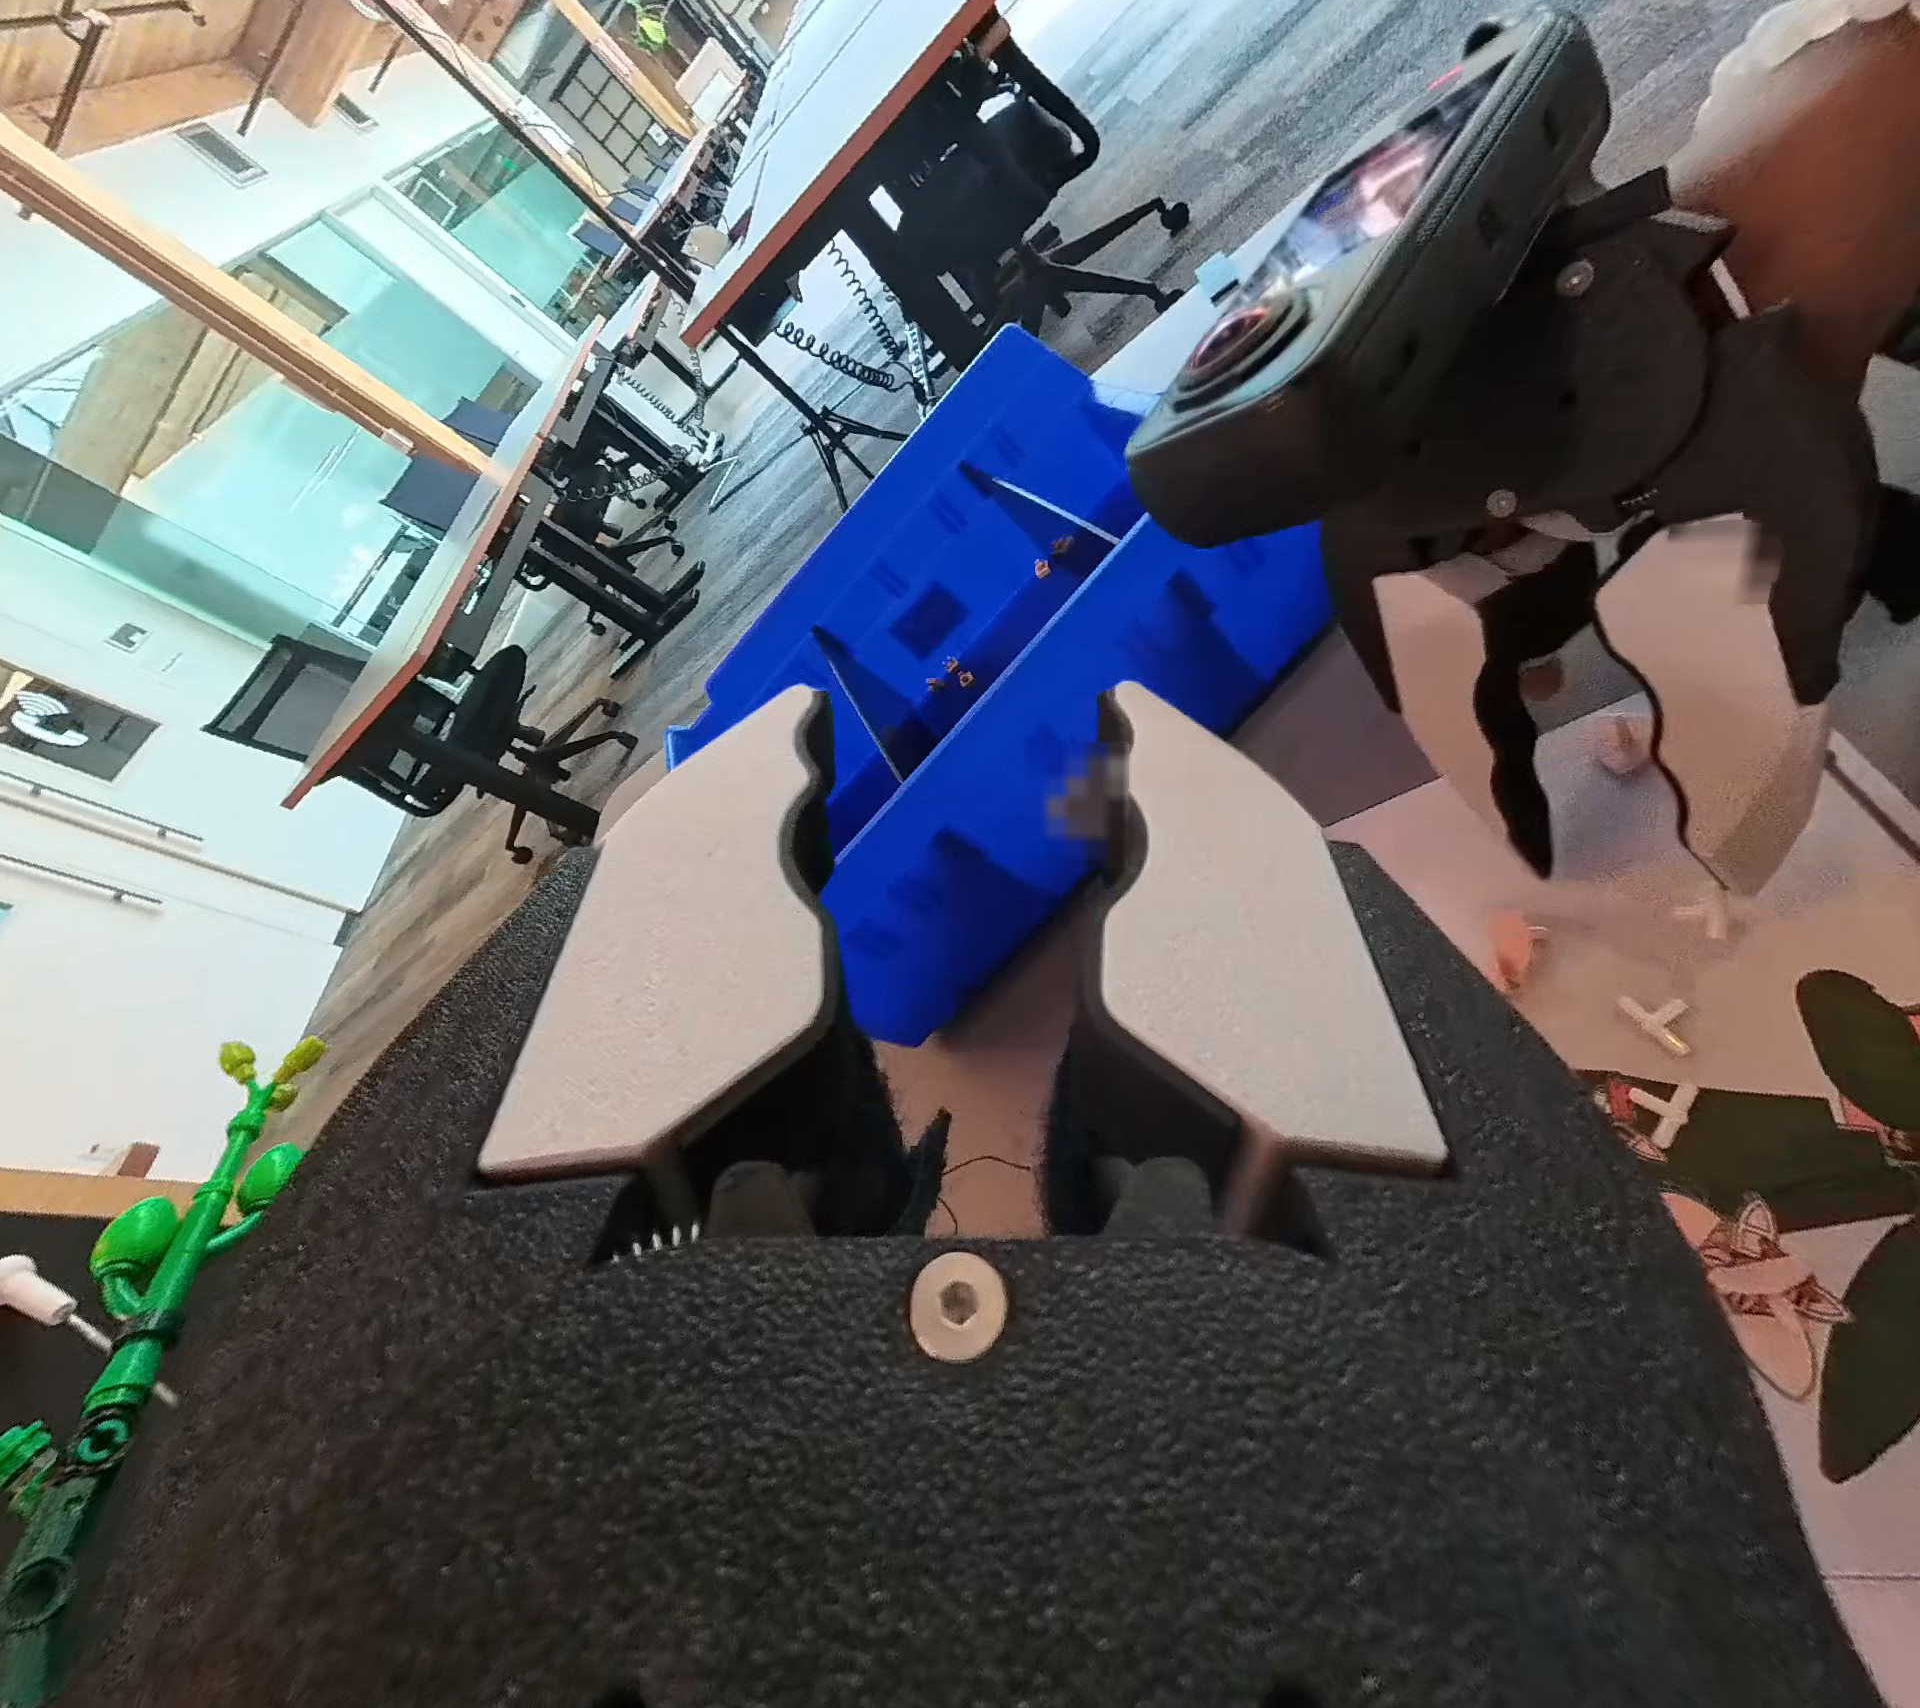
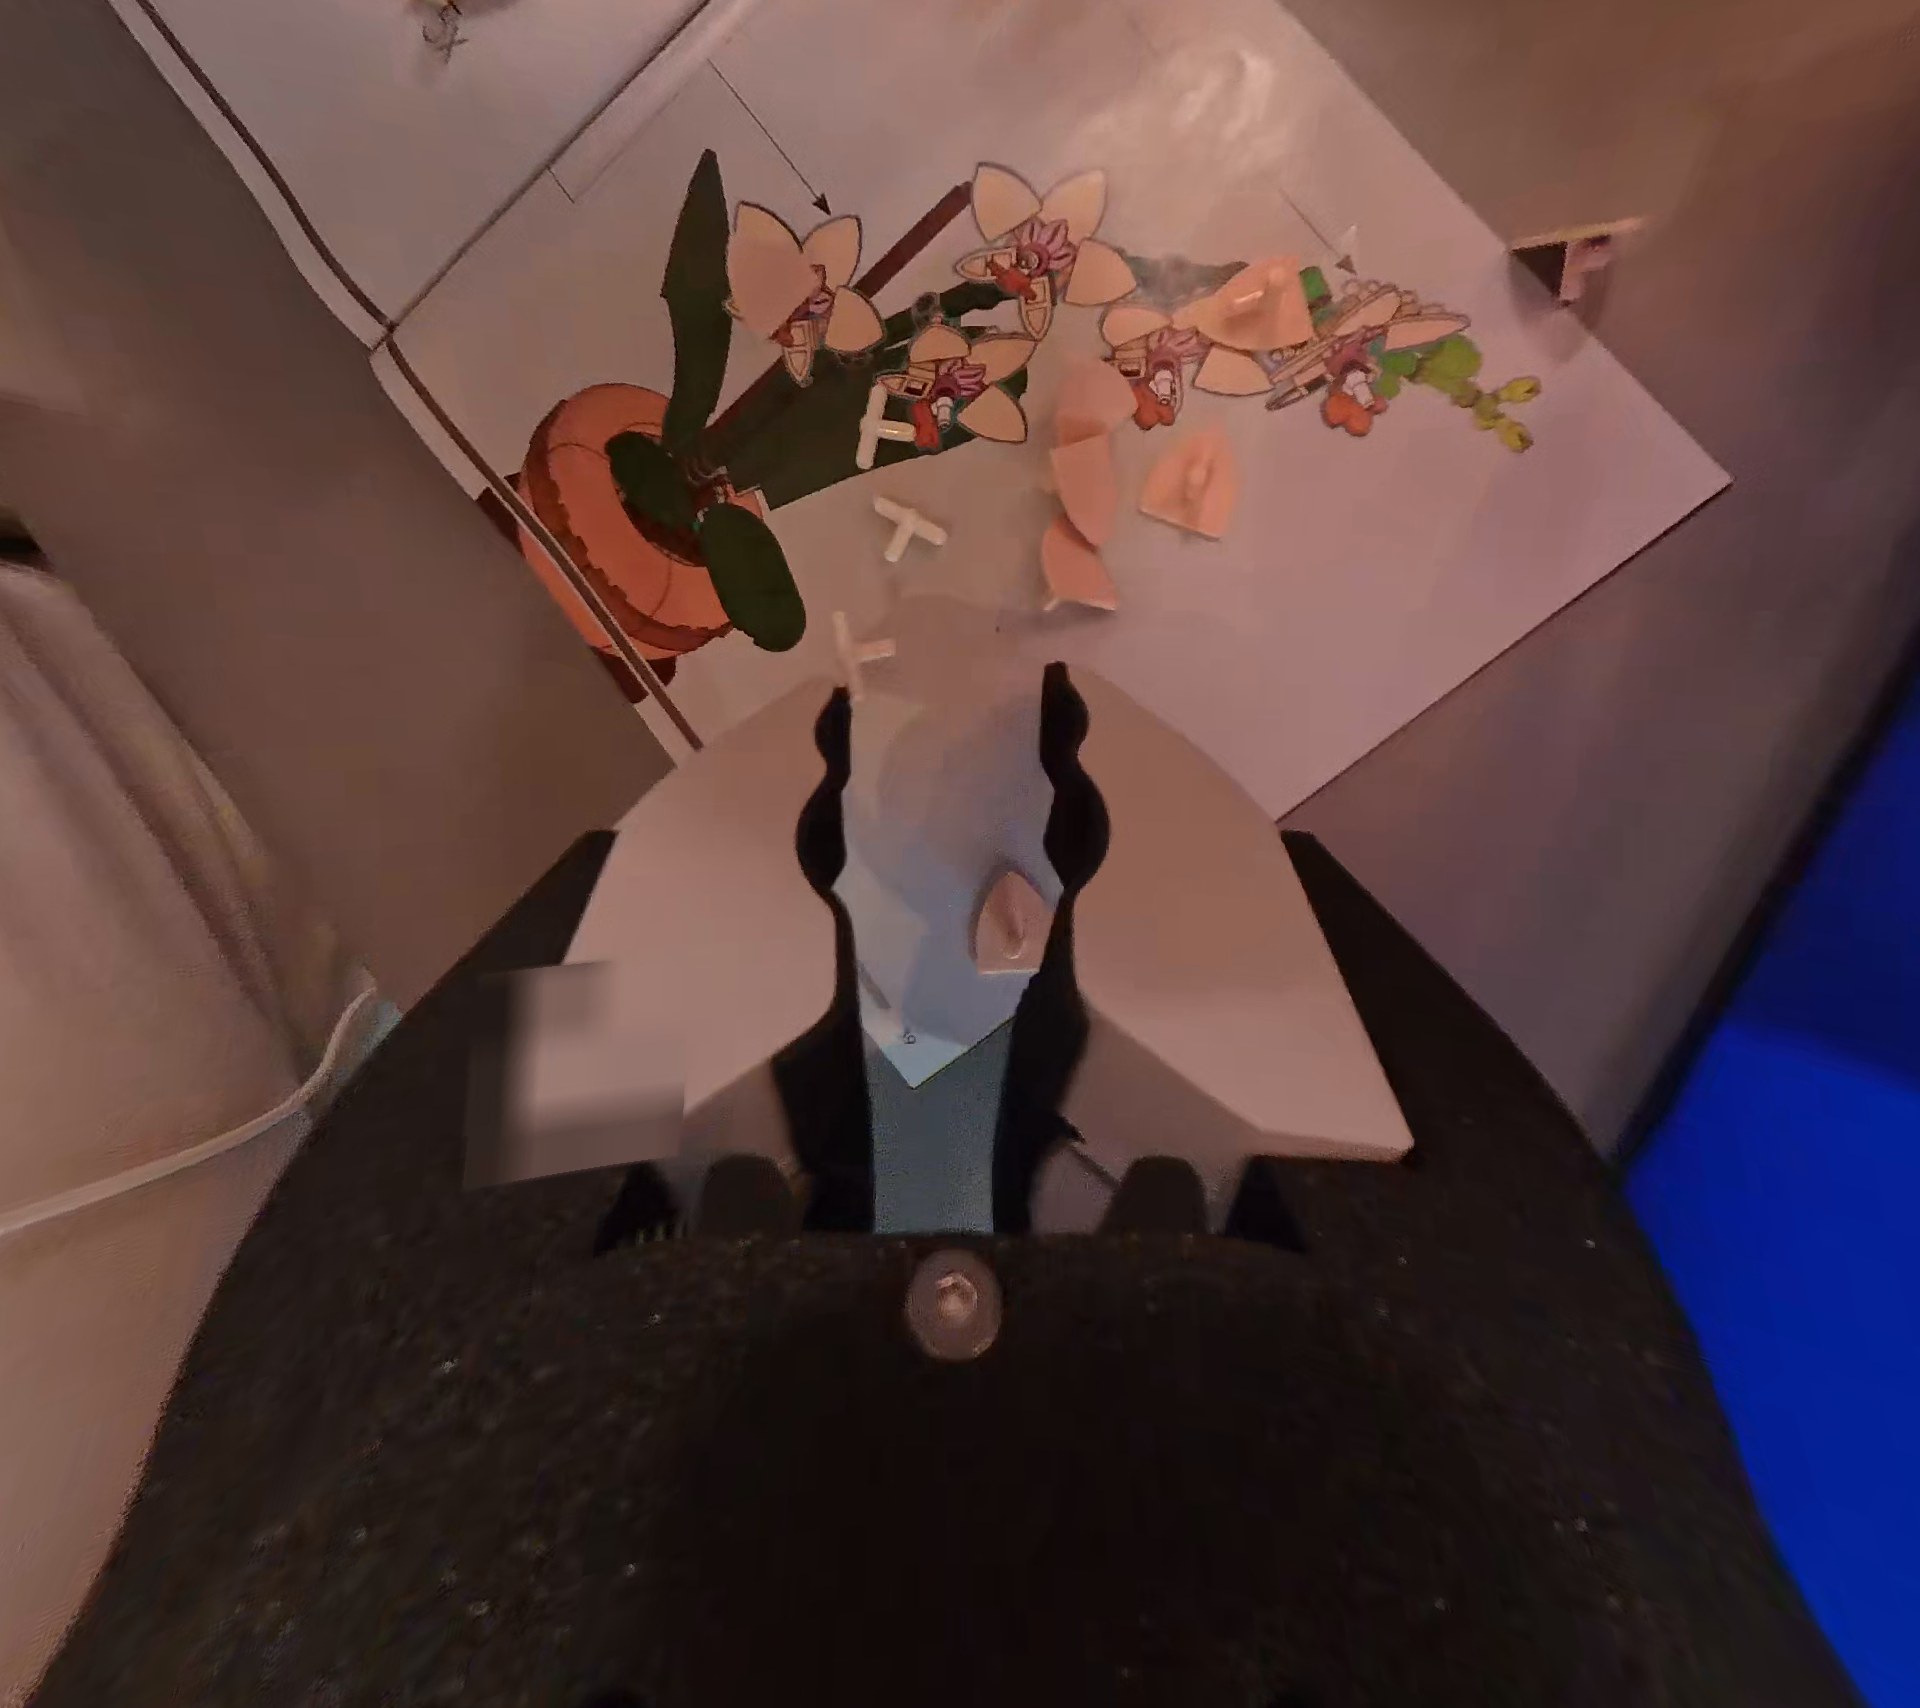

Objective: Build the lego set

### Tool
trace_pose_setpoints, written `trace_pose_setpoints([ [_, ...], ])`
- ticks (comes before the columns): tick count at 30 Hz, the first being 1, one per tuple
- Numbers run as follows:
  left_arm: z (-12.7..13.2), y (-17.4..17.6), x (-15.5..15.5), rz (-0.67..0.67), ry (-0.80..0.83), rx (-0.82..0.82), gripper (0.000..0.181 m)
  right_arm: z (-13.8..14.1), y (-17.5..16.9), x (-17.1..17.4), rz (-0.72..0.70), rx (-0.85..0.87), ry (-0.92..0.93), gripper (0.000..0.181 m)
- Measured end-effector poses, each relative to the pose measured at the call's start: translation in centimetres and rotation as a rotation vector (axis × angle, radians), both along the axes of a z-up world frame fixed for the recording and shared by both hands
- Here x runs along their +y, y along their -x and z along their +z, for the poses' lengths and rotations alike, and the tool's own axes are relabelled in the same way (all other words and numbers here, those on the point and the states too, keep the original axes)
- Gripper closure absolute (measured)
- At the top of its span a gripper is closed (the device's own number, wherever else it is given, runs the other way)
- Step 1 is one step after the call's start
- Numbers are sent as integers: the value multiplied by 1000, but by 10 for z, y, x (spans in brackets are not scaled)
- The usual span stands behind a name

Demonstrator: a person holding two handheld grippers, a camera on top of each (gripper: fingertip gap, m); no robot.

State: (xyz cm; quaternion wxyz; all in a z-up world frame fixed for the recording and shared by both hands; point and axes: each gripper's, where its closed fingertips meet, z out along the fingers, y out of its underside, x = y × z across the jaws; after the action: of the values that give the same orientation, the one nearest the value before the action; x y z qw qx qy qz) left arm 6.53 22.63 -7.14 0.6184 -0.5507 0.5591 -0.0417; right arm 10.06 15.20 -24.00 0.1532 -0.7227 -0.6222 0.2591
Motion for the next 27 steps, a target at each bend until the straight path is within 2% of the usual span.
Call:
trace_pose_setpoints([
  [4, -4, -1, 3, -13, 12, -20, 134, 10, 4, -7, 38, 50, -6, 141],
  [8, -10, -8, 7, -34, 23, -18, 135, 29, 4, 5, 15, 166, -73, 153],
  [10, -12, -12, 10, -43, 28, -12, 135, 17, 0, 9, 26, 91, -112, 148],
  [11, -14, -14, 10, -49, 33, -6, 135, 21, 0, 8, 44, 112, -119, 149],
  [13, -20, -18, 10, -67, 49, 7, 136, 53, 2, 3, 58, 266, -95, 154],
  [15, -30, -23, 12, -77, 67, 26, 136, 95, -12, 1, 89, 391, -65, 156],
  [18, -47, -38, 16, -105, 83, 68, 135, 135, -55, 37, 39, 396, -210, 166],
  [20, -56, -49, 21, -115, 83, 101, 135, 132, -88, 74, 3, 259, -310, 170],
  [22, -60, -58, 26, -122, 74, 126, 133, 114, -112, 102, 40, 109, -326, 167],
  [27, -64, -78, 40, -157, 64, 155, 134, 74, -113, 120, 237, -35, -130, 164],
])
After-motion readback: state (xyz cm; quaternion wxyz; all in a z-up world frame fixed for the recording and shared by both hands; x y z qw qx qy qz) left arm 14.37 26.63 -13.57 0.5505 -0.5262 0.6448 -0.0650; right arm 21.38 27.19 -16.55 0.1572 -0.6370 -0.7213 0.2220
